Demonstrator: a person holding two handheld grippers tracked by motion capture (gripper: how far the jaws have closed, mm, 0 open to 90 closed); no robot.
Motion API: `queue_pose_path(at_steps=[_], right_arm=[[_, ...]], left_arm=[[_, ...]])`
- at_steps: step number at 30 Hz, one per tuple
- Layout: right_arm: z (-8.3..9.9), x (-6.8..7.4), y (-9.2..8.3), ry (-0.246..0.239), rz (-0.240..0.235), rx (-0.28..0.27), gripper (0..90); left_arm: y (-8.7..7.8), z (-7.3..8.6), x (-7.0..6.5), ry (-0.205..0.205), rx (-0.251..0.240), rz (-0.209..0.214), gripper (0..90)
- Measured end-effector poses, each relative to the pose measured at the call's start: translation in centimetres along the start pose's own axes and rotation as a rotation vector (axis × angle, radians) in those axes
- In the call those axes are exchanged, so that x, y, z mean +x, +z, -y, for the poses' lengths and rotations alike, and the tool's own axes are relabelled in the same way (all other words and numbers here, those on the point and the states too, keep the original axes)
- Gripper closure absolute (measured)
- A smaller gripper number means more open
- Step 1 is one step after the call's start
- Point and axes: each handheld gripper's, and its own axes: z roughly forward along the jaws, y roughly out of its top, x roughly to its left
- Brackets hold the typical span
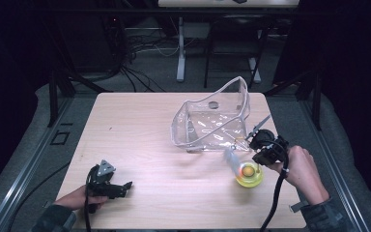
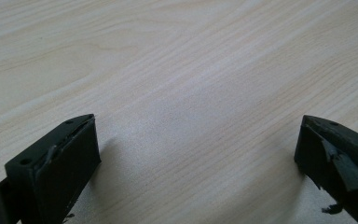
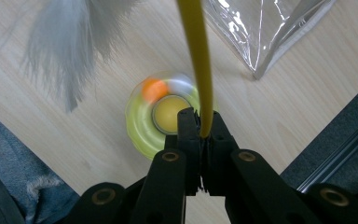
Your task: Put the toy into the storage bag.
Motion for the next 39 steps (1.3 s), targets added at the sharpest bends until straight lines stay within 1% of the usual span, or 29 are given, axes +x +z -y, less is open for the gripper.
queue_pose_path(at_steps=[1,2,3,4,9,12,14,18,23,25,26,27,30,33,34,35,36,39], right_arm=[[0.0,0.0,0.0,0.0,0.0,0.0,88.0],[-0.2,-0.4,-0.2,-0.002,-0.001,0.01,88.0],[-0.2,-0.5,-0.1,0.007,0.003,0.002,88.0],[-0.3,-0.7,-0.3,-0.002,0.002,0.016,88.0],[-0.4,-1.2,-0.5,0.01,0.007,0.012,88.0],[-0.5,-1.4,-0.8,0.006,0.021,0.023,88.0],[-0.6,-1.5,-0.8,0.017,0.027,0.01,88.0],[-0.7,-1.9,-1.1,0.011,0.036,0.022,88.0],[-0.9,-2.7,-1.4,0.021,0.041,0.024,88.0],[-1.0,-2.9,-1.5,0.026,0.042,0.03,88.0],[-1.0,-3.1,-1.6,0.019,0.044,0.04,88.0],[-1.0,-3.2,-1.6,0.028,0.04,0.031,88.0],[-1.1,-3.5,-1.7,0.038,0.043,0.03,87.9],[-1.3,-3.9,-2.0,0.032,0.05,0.045,88.0],[-1.3,-3.9,-2.0,0.032,0.05,0.045,88.0],[-1.4,-4.0,-2.0,0.042,0.05,0.032,87.9],[-1.5,-4.2,-2.2,0.032,0.053,0.041,88.0],[-1.7,-4.4,-2.5,0.034,0.058,0.047,88.0]], left_arm=[[0.0,0.0,0.0,0.0,0.0,0.0,0.0],[0.0,0.0,0.0,0.0,0.0,-0.001,0.0],[0.0,0.0,0.0,-0.001,0.0,0.0,0.0],[0.0,0.0,0.0,-0.001,0.0,0.0,0.0],[0.0,0.0,0.0,0.001,0.0,0.001,0.0],[0.0,0.0,0.0,0.001,0.0,0.001,0.0],[0.0,0.0,0.0,0.002,0.001,0.0,0.0],[0.0,0.0,0.0,0.001,0.0,0.001,0.0],[0.0,0.0,0.0,0.001,0.0,0.001,0.0],[0.0,0.0,0.0,0.001,0.0,0.001,0.0],[0.0,0.0,0.0,0.001,0.0,0.001,0.0],[0.0,0.0,0.0,0.002,0.001,0.0,0.0],[0.0,0.0,0.0,0.001,0.0,0.001,0.0],[0.0,0.0,0.0,0.001,0.0,0.001,0.0],[0.0,0.0,0.0,0.001,0.0,0.001,0.0],[0.0,0.0,0.0,0.001,0.0,0.001,0.0],[0.0,0.0,0.0,0.001,0.0,0.001,0.0],[0.0,0.0,0.0,0.002,0.0,0.001,0.0]])
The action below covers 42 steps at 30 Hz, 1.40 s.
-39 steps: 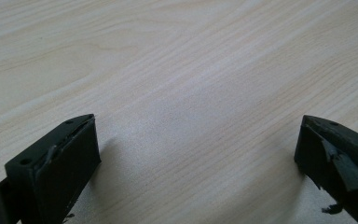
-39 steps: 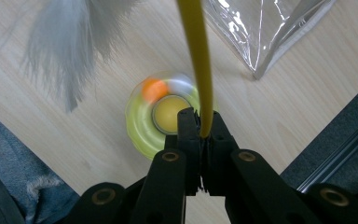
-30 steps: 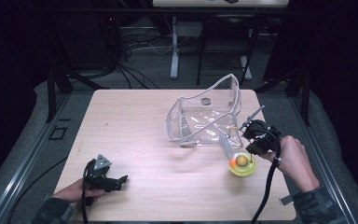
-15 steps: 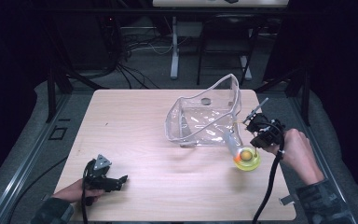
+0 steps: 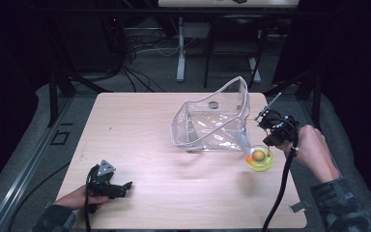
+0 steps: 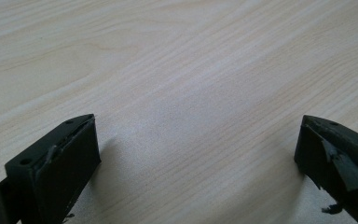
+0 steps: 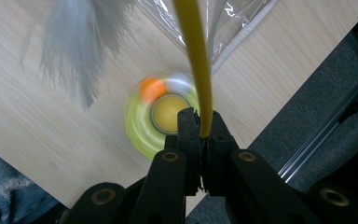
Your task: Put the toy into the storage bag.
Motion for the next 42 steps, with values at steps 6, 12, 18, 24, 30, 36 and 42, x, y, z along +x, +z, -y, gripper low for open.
queue_pose_path(at_steps=[6,12,18,24,30,36,42], right_arm=[[-0.3,-0.6,-0.4,0.011,0.0,0.0,87.9],[-0.5,-1.1,-0.7,0.013,0.01,0.003,87.9],[-0.9,-1.9,-1.4,0.012,0.017,0.011,87.9],[-1.3,-2.3,-2.0,0.009,0.03,0.012,87.9],[-1.8,-2.8,-2.5,0.011,0.042,0.013,87.9],[-2.2,-3.5,-2.9,0.011,0.04,0.023,87.9],[-2.3,-4.1,-3.3,0.023,0.039,0.019,87.9]], left_arm=[[0.0,0.0,0.0,-0.001,0.0,0.0,0.0],[0.0,0.0,0.0,-0.001,0.0,0.0,0.0],[0.0,0.0,0.0,-0.003,-0.001,0.002,0.0],[0.0,0.0,0.0,-0.001,0.0,0.001,0.0],[-0.1,0.0,0.0,0.0,0.009,0.008,0.0],[-0.1,0.0,0.0,0.0,0.009,0.008,0.0],[-0.1,0.0,0.0,0.001,0.009,0.008,0.0]])
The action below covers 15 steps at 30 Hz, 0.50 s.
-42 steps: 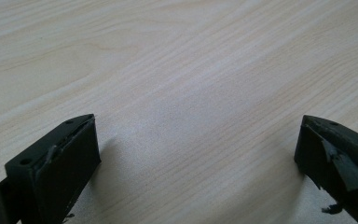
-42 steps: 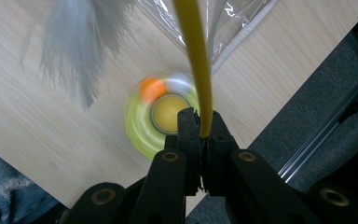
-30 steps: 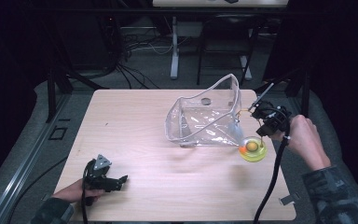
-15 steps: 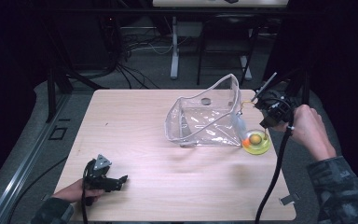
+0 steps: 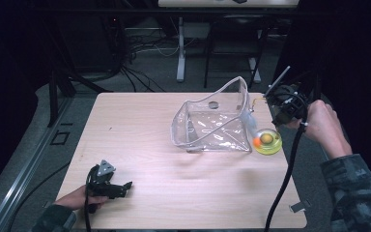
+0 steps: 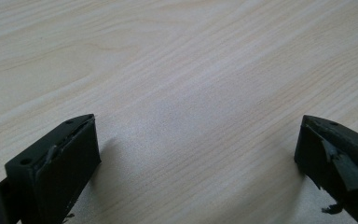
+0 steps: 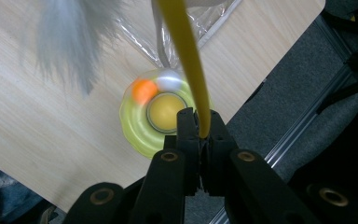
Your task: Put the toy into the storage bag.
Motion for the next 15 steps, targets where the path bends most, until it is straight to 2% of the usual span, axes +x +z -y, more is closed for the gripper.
queue_pose_path(at_steps=[3,4,5,6,7,9,10,15], right_arm=[[-0.2,-0.4,-0.3,0.003,-0.003,-0.003,87.9],[-0.3,-0.6,-0.6,0.002,-0.042,0.028,87.9],[-0.3,-0.5,-0.5,0.0,0.0,0.005,87.9],[-0.4,-0.5,-0.6,0.001,-0.004,0.005,87.9],[-0.4,-0.7,-0.7,-0.002,-0.047,0.011,87.9],[-0.5,-0.8,-0.8,0.001,-0.047,0.001,87.9],[-0.7,-0.8,-1.3,-0.004,0.002,0.006,87.8],[-1.0,-1.1,-2.1,0.002,0.017,0.001,87.9]], left_arm=[[0.0,0.0,0.0,0.0,0.0,0.0,0.0],[0.0,0.0,0.0,0.0,0.0,-0.001,0.0],[0.0,0.0,0.0,0.0,0.0,0.0,0.0],[0.0,0.0,0.0,0.0,0.0,0.0,0.0],[0.0,0.0,0.0,0.0,0.0,0.0,0.0],[0.0,0.0,0.0,0.0,0.0,0.0,0.0],[0.0,0.0,0.0,-0.001,0.0,0.0,0.0],[0.0,0.0,0.0,0.0,0.0,0.0,0.0]])
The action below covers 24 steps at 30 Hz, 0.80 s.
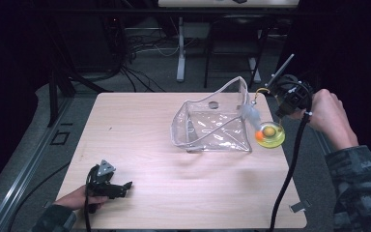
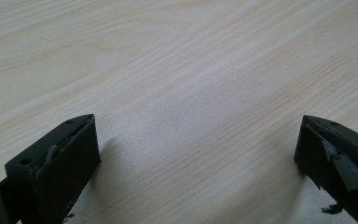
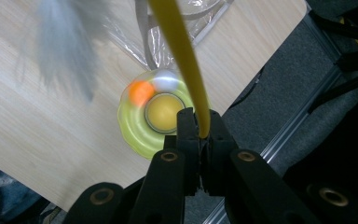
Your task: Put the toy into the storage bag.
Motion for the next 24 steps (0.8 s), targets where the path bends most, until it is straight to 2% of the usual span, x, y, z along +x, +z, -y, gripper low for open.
queue_pose_path(at_steps=[19,24], right_arm=[[-1.8,-0.8,-2.6,-0.01,0.044,-0.022,87.9],[-2.3,-1.0,-3.0,-0.012,0.044,-0.035,88.0]], left_arm=[[0.0,0.0,0.0,-0.001,0.0,-0.001,0.0],[0.0,0.0,0.0,0.0,0.0,-0.002,0.0]])
